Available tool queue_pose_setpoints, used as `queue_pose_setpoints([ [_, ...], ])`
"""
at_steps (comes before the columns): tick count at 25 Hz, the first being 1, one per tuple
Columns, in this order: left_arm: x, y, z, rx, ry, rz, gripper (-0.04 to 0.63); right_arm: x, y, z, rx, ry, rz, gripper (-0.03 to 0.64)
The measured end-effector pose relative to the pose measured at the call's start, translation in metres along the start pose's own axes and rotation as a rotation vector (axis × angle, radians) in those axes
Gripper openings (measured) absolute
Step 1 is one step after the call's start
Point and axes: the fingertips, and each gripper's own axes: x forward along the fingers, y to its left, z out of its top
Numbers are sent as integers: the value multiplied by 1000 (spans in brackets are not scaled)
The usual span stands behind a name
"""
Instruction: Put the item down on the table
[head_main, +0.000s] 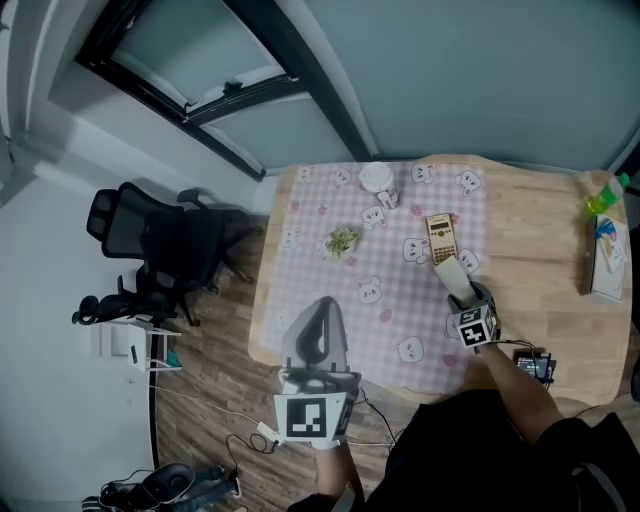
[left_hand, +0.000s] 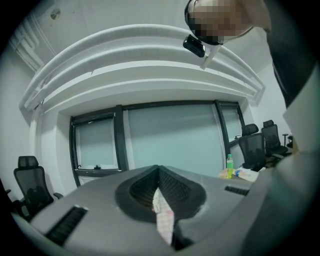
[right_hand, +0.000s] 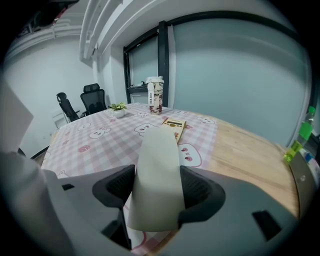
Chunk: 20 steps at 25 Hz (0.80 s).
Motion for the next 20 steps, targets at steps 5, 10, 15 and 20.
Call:
queue_pose_setpoints([
  [5,3,-5,3,6,2,-15,-5,-6,3,-3,-7,6,-5,296],
  [10,7,-7,4,5,-7,-25,-5,-5,9,-23,-41,70,-12,296],
  [15,5,-7,4,8,-1,-19,-5,-2,9,-23,-20,83,-16,298],
  [20,-1,-2,6,12,-5,0,-5,2,11,-25,-34,113,-43,298],
])
